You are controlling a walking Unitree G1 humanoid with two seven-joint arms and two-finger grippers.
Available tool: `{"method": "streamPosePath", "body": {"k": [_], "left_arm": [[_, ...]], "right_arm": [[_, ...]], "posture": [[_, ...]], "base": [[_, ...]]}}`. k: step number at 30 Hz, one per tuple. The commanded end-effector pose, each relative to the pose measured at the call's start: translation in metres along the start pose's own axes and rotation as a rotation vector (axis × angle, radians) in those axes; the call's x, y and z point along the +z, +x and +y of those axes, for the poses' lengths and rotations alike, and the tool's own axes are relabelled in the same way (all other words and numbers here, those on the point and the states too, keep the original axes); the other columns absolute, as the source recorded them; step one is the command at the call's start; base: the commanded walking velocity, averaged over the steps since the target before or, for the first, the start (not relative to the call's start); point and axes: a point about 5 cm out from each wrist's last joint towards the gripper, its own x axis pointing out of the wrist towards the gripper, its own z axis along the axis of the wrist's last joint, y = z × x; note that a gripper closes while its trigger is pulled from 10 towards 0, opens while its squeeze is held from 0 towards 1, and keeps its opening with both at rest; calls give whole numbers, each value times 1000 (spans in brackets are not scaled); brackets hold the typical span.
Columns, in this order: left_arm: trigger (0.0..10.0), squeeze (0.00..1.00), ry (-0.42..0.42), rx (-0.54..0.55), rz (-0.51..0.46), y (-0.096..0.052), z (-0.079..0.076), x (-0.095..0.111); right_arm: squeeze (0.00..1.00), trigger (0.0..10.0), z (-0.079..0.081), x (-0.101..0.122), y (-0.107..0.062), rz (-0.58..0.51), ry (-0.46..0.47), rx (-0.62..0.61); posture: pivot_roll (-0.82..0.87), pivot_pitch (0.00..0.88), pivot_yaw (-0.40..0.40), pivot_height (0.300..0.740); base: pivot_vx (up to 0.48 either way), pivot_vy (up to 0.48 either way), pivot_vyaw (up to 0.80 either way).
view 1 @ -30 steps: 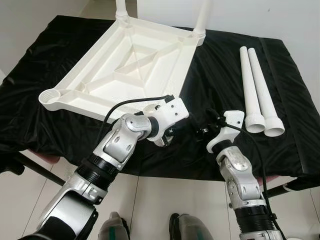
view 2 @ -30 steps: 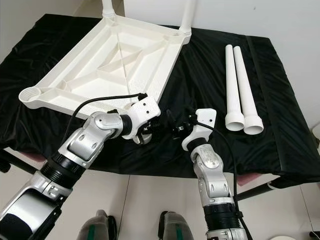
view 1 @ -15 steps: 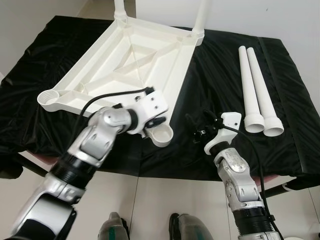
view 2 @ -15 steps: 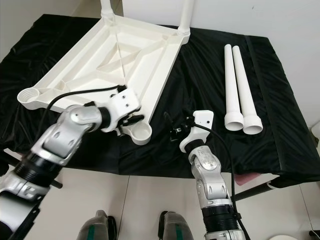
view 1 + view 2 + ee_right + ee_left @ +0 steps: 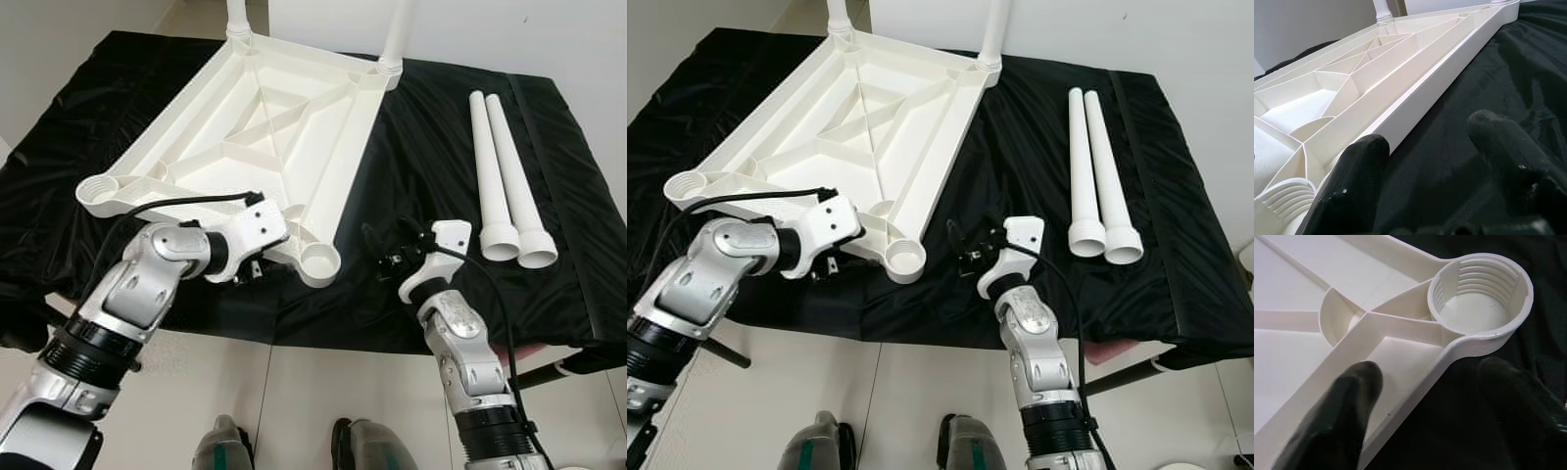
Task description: Building children table
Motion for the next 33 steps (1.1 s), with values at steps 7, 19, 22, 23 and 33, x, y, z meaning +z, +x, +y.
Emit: {"method": "streamPosePath", "body": {"k": [7, 19, 22, 23, 33], "left_arm": [[10000, 0, 5, 23, 63, 1, 5, -12], [10000, 0, -89, 102, 153, 18, 19, -28], [10000, 0, -90, 106, 156, 19, 20, -28], [10000, 0, -90, 106, 156, 19, 20, -28], [0, 0, -94, 80, 135, 19, 21, -26]], "right_arm": [[0, 10000, -2, -2, -3, 11, -4, -7], [0, 10000, -2, -1, -4, 8, -3, -20], [0, 10000, -3, -1, -4, 8, -3, -22], [0, 10000, -3, -1, -4, 8, -3, -22], [0, 10000, -5, 0, -5, 6, -5, -37]], "posture": [[-68, 70, 10, 740], [-80, 82, 15, 740], [-80, 82, 15, 740], [-80, 82, 15, 740], [-86, 94, 20, 740]], "base": [[0, 0, 0], [0, 0, 0], [0, 0, 0], [0, 0, 0], [0, 0, 0]]}}
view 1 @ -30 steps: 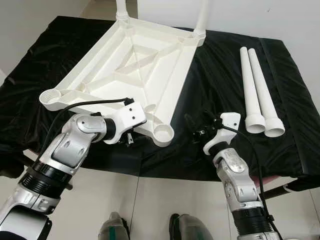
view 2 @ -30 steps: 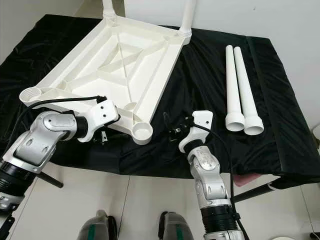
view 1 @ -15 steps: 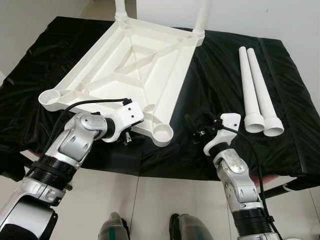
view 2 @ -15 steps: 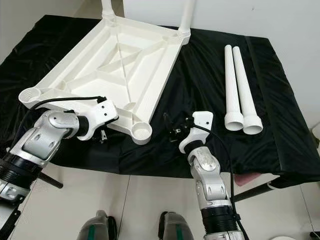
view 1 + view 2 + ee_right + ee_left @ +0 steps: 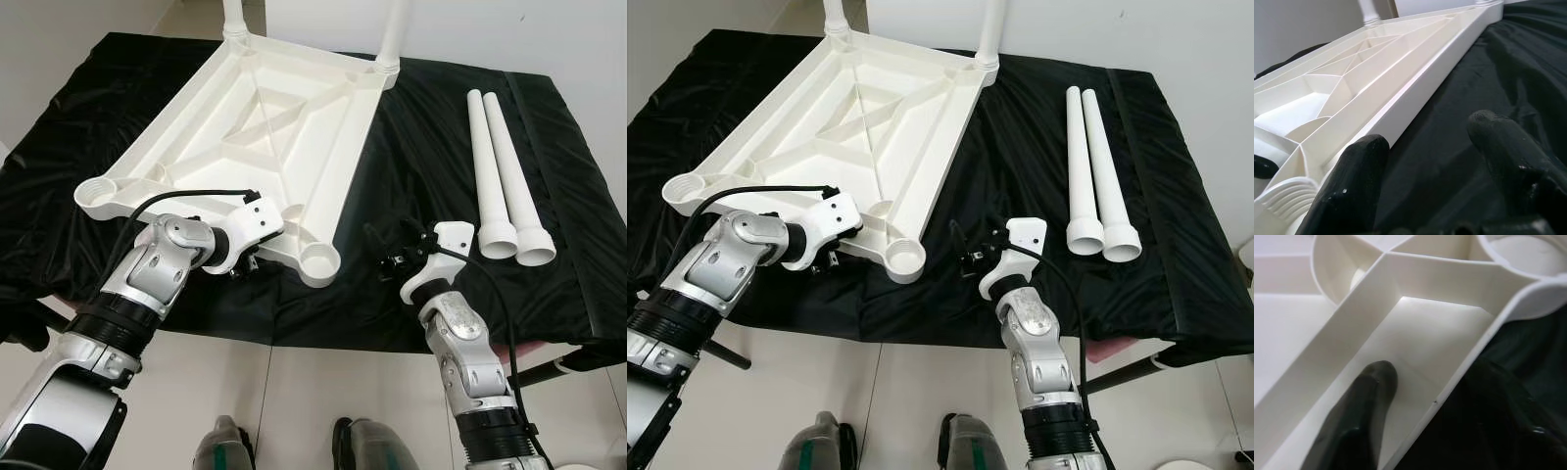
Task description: Building children table
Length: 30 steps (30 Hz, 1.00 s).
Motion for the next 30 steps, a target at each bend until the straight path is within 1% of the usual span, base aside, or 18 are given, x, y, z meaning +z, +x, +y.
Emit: {"method": "streamPosePath", "body": {"k": [1, 7, 13, 17, 18, 20, 21, 24, 27, 28, 30], "left_arm": [[0, 0, -28, 78, 10, -3, 3, -6], [0, 0, -24, 74, 0, -4, -1, -4], [0, 0, -23, 67, -17, -3, -4, -1], [0, 0, -20, 49, -41, 0, -9, 4], [9608, 0, -16, 43, -55, 3, -12, 8], [9608, 0, -16, 43, -55, 3, -12, 8], [10000, 0, -21, 42, -70, 6, -15, 11], [10000, 0, -12, 35, -109, 11, -21, 20], [10000, 0, -4, 32, -124, 13, -23, 23], [10000, 0, -2, 39, -150, 16, -24, 30], [10000, 0, -2, 43, -159, 17, -24, 32]], "right_arm": [[0, 10000, -2, 0, -2, 6, -4, -14], [0, 10000, -1, 0, -1, 6, -1, -9], [0, 10000, -1, 0, 0, 5, -2, -6], [0, 10000, -1, 0, 1, 5, -3, -6], [0, 10000, -2, 0, 1, 4, -3, -7], [0, 10000, -2, 0, 1, 4, -3, -7], [0, 10000, -1, 0, 1, 4, -3, -7], [0, 10000, -1, 0, 2, 2, -1, -7], [0, 10000, -1, 0, 2, 2, -1, -7], [0, 10000, 0, 0, 3, 1, 1, -7], [0, 10000, 0, 1, 3, 0, 1, -7]], "posture": [[-82, 94, 18, 740], [-78, 93, 15, 740], [-76, 93, 11, 740], [-77, 91, 10, 740], [-78, 90, 10, 740], [-78, 90, 10, 740], [-77, 89, 9, 740], [-75, 86, 9, 740], [-75, 86, 9, 740], [-75, 87, 9, 740], [-75, 87, 9, 740]], "base": [[0, 0, 0], [0, 0, 0], [0, 0, 0], [0, 0, 0], [0, 0, 0], [0, 0, 0], [0, 0, 0], [0, 0, 0], [0, 0, 0], [0, 0, 0], [0, 0, 0]]}}
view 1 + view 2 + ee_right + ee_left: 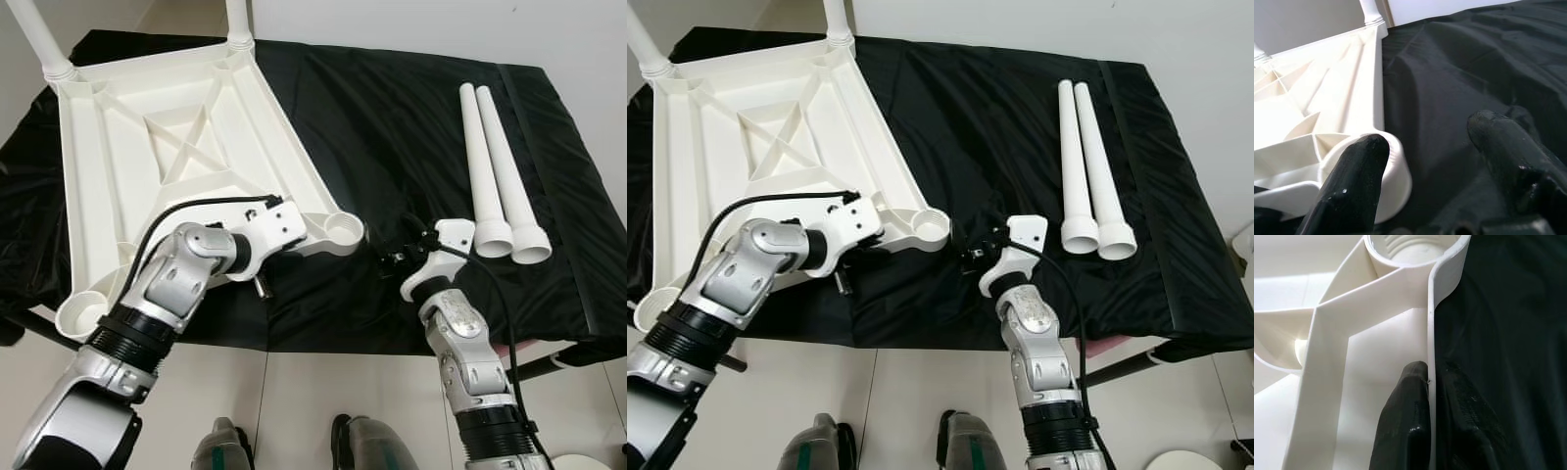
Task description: Building children table
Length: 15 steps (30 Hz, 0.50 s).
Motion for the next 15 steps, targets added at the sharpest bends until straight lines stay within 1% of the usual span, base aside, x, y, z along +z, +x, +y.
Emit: {"method": "streamPosePath", "body": {"k": [1, 4, 7, 10, 12, 13, 15], "left_arm": [[10000, 0, 3, 98, -28, 3, 1, 5], [10000, 0, 7, 98, -41, 7, 1, 9], [10000, 0, 29, 68, -80, 17, -6, 24], [10000, 0, 53, 35, -92, 24, -14, 30], [10000, 0, 63, 23, -95, 27, -17, 33], [10000, 0, 65, 22, -95, 27, -17, 33], [10000, 0, 71, -2, -103, 29, -22, 35]], "right_arm": [[0, 10000, 0, -2, 0, 11, 1, -6], [0, 10000, 0, -2, 1, 10, 2, -6], [0, 10000, 1, -2, 2, 6, 6, -6], [0, 10000, 0, 0, 1, -10, 10, -21], [0, 10000, -8, 5, 0, -46, 12, -97], [0, 10000, -11, 6, 0, -55, 13, -117], [0, 10000, -20, 8, -1, -68, 19, -186]], "posture": [[-75, 87, 9, 740], [-73, 83, 10, 740], [-75, 82, 11, 740], [-78, 81, 17, 740], [-78, 78, 17, 740], [-78, 78, 17, 740], [-82, 78, 22, 740]], "base": [[0, 0, 0], [0, 0, 0], [0, 0, 0], [0, 0, 0], [0, 0, 0], [0, 0, 0], [0, 0, 0]]}}
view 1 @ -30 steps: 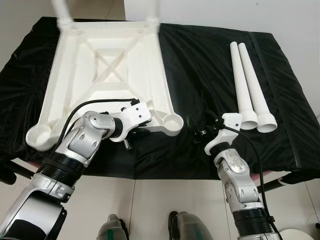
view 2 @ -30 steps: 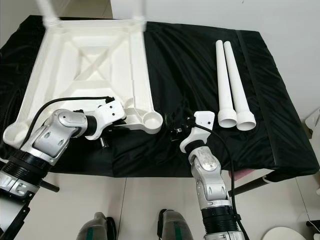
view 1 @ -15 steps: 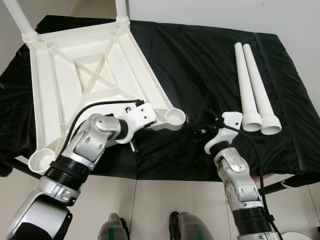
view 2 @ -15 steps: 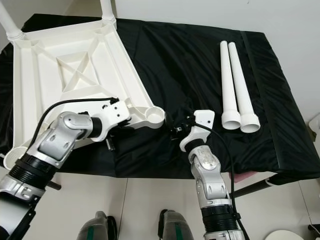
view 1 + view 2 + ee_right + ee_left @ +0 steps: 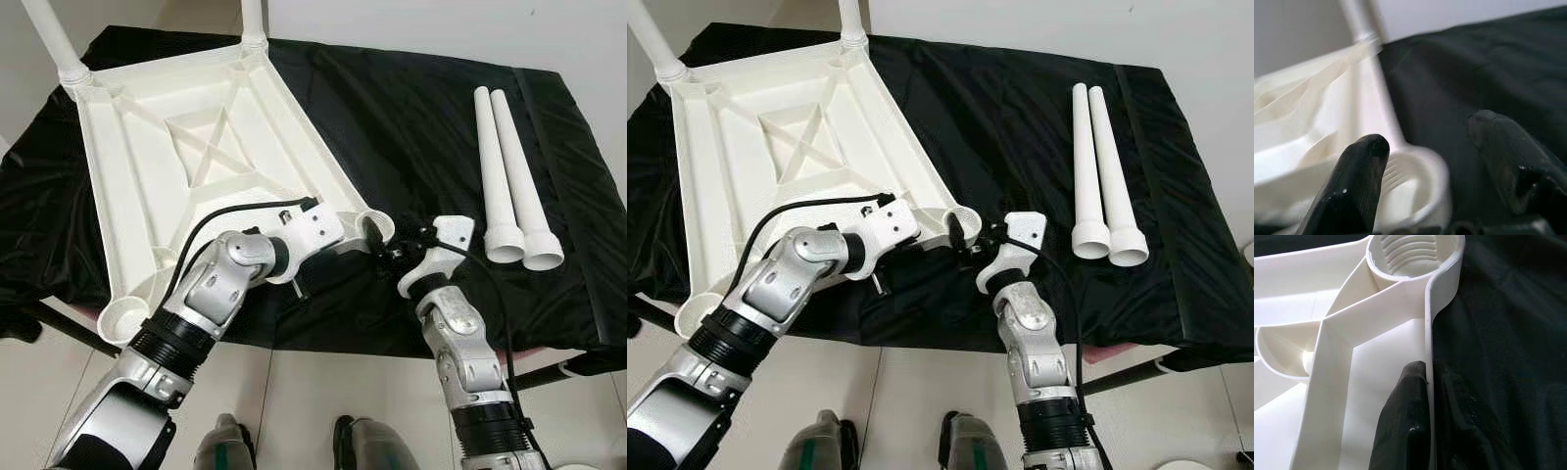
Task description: Building children table
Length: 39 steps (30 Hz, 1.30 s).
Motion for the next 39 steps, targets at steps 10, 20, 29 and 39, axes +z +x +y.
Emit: {"method": "streamPosePath", "body": {"k": [10, 20, 29, 39], "left_arm": [[10000, 1000, 51, -127, -31, 5, -26, 9], [10000, 0, 92, -118, -47, -9, -17, 14], [10000, 0, 80, -43, -186, -49, 12, 42], [10000, 0, -125, 382, -198, -77, 54, 14]], "right_arm": [[0, 10000, -21, -1, -3, -20, 6, -172], [1000, 10000, -18, 1, 1, -37, 32, -163], [1000, 10000, -18, 8, 10, -63, 17, -153], [0, 10000, -15, 17, 26, -92, -16, -118]], "posture": [[-82, 75, 35, 740], [-71, 77, 28, 740], [-51, 77, 4, 740], [-51, 68, 4, 740]], "base": [[0, 0, 0], [0, 0, 0], [0, 0, 0], [0, 0, 0]]}}
